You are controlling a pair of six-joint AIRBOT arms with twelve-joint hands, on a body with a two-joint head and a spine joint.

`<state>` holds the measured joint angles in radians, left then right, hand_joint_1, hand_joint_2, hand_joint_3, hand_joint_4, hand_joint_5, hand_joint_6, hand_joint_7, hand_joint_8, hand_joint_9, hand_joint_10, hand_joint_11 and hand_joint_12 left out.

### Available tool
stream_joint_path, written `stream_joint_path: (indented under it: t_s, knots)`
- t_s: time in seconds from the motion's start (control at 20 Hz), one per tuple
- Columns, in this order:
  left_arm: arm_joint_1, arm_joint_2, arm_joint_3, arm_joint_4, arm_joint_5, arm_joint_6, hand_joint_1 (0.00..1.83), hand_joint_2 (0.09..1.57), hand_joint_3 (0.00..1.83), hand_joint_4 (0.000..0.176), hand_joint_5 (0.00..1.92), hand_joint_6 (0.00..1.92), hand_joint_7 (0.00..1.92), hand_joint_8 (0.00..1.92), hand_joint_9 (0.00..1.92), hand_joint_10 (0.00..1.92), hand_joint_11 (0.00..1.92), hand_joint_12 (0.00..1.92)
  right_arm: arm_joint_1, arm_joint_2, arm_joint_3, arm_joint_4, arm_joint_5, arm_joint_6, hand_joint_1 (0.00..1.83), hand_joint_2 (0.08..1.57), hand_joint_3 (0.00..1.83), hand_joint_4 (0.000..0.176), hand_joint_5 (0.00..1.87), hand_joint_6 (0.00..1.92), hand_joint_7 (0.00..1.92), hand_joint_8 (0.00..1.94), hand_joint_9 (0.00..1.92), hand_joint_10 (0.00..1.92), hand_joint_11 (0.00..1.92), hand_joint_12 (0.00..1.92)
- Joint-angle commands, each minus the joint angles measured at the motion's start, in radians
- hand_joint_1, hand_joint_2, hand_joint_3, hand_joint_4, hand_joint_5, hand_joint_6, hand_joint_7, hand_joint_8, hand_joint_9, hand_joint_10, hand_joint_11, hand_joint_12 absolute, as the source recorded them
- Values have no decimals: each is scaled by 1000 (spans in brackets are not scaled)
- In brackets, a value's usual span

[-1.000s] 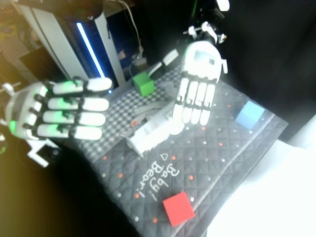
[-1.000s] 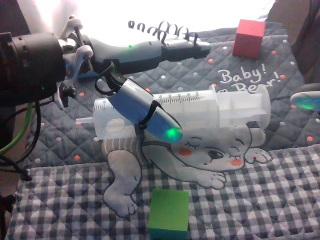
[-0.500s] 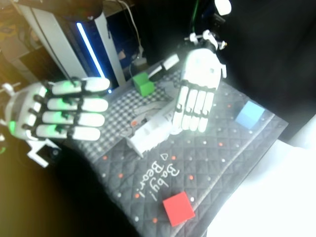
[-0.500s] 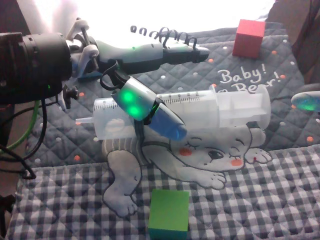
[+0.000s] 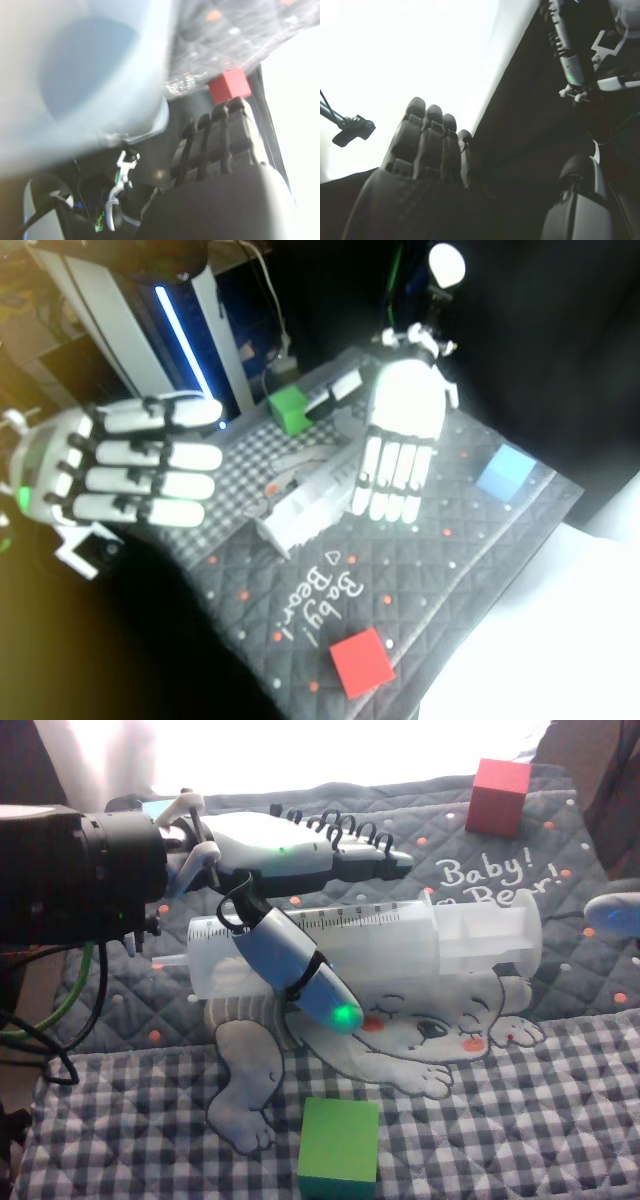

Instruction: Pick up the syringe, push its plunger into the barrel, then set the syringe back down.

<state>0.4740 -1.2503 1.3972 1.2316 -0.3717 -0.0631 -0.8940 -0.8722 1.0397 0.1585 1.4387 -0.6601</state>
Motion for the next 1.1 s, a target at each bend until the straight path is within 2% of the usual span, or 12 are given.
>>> stream_joint_path:
  t_s: [0.0,0.15,0.25,0.35,0.45,0.5,0.55,0.65,0.8,0.9,0.95,1.05]
  knots:
    - [-9,-3,5,-29,-35,-5,463,626,0,0,0,0,0,0,0,0,0,0,17,4,5,11,123,7,489,814,21,67,93,8,137,8,161,7,139,74]
    - [-9,-14,7,1,-16,-5,371,632,3,0,0,0,0,0,0,0,0,0,17,3,5,11,123,8,515,838,22,61,121,14,174,16,195,16,156,77]
    - [-8,-28,18,14,-6,-5,319,626,0,0,0,0,2,1,19,7,7,3,17,3,5,11,123,8,535,789,0,63,113,6,178,12,203,14,161,77]
    - [-7,-36,23,27,6,-5,325,644,7,0,0,0,0,0,0,0,0,0,17,3,4,10,123,9,529,824,13,66,121,8,182,9,209,12,158,75]
    - [-6,-42,26,45,22,-6,268,670,16,0,0,0,0,0,1,0,0,0,17,3,4,10,123,9,609,732,0,76,127,2,201,3,205,3,150,66]
    - [-4,-47,30,51,27,-6,319,672,15,0,0,0,0,0,0,0,0,0,17,3,4,10,123,9,598,743,0,71,128,1,206,3,212,4,160,69]
    - [-2,-50,32,52,29,-6,281,677,15,0,0,0,0,0,0,0,0,0,17,2,4,10,123,10,595,737,0,66,124,0,195,0,203,0,161,69]
    - [0,-55,35,59,32,-6,274,660,4,0,0,0,6,2,7,2,0,0,17,1,4,10,123,10,528,756,5,66,108,0,180,0,192,0,149,62]
    - [0,-59,35,74,39,-6,290,697,19,0,0,0,6,2,1,0,0,0,17,0,4,9,123,10,607,709,0,81,114,2,186,2,198,3,154,62]
    - [1,-60,35,79,43,-6,332,695,14,0,0,0,0,0,0,0,0,0,17,0,4,8,123,10,629,697,0,81,133,9,186,5,212,8,174,69]
    - [2,-61,35,83,46,-6,269,692,5,0,21,1,67,5,71,9,35,21,17,0,4,8,123,11,637,698,0,84,120,3,196,8,204,3,158,61]
    - [7,-65,37,95,54,-6,347,695,3,0,6,0,39,1,30,1,5,4,17,0,5,8,123,11,610,732,1,84,118,1,203,8,210,5,166,62]
